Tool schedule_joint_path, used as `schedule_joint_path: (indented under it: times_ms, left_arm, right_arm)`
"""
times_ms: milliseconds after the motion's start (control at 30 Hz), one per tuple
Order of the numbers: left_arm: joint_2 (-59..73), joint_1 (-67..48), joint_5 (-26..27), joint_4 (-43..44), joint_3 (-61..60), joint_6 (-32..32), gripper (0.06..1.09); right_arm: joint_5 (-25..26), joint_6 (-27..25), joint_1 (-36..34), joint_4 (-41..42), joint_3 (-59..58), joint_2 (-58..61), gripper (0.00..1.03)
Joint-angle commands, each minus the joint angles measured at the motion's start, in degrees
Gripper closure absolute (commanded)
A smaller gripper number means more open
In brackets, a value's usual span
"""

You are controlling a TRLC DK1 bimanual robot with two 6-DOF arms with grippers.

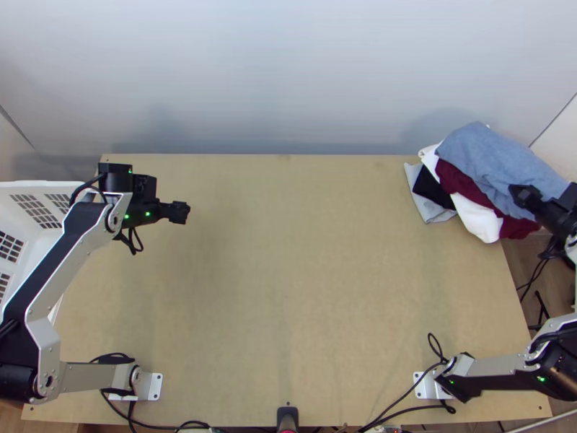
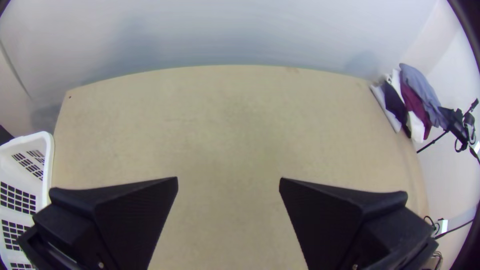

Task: Fold the t-shirt

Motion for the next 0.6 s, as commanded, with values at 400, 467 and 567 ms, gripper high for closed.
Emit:
schedule_joint_path:
  times_ms: [400, 467, 567]
  left_arm:
    - [-6.61, 4.46, 0.12, -7.76, 1.16, 0.11, 0.1]
    - [-9.07, 6.13, 0.21, -8.2, 0.28, 0.2, 0.1]
    - [-13.9, 9.21, 0.91, -8.2, -2.44, 0.99, 0.1]
  right_arm:
    - [-0.94, -10.42, -9.87, -22.69, -1.67, -17.22, 0.05]
    - [-1.65, -11.65, -9.78, -23.75, -5.18, -21.88, 0.05]
    - [-2.35, -12.7, -7.67, -24.01, -10.19, -29.44, 0.05]
